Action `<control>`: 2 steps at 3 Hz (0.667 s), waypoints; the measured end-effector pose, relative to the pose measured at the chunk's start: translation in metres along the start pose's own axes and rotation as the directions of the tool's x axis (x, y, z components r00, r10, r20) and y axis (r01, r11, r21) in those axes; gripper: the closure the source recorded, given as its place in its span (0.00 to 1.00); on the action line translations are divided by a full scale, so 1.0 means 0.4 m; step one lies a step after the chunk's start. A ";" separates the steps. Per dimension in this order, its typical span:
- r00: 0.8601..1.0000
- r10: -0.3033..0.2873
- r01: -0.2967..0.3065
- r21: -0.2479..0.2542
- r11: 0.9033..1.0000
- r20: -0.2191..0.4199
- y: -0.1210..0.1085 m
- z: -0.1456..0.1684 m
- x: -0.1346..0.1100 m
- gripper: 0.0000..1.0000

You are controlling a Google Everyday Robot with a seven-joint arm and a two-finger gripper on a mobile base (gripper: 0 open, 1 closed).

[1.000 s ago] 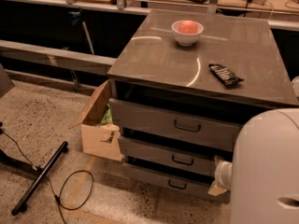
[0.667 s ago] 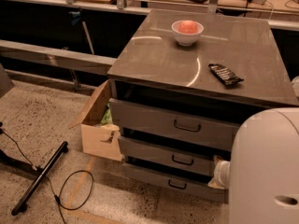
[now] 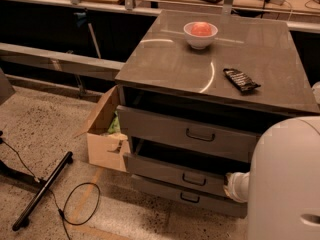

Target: Open middle drawer

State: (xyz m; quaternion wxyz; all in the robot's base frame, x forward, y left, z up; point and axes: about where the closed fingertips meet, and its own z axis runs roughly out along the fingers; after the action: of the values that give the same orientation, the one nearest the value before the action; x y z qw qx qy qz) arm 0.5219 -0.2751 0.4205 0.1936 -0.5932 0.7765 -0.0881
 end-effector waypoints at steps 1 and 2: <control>1.000 0.000 0.000 0.000 1.000 0.000 -0.006 -0.015 -0.003 1.00; 1.000 0.000 0.000 0.000 1.000 0.000 -0.007 -0.020 -0.004 0.82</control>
Offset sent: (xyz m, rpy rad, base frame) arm -0.0493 0.0269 0.0575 0.0406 0.1022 0.0382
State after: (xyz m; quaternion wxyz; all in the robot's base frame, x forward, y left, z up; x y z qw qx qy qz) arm 0.5217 -0.2750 0.4291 0.1935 -0.5931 0.7766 -0.0880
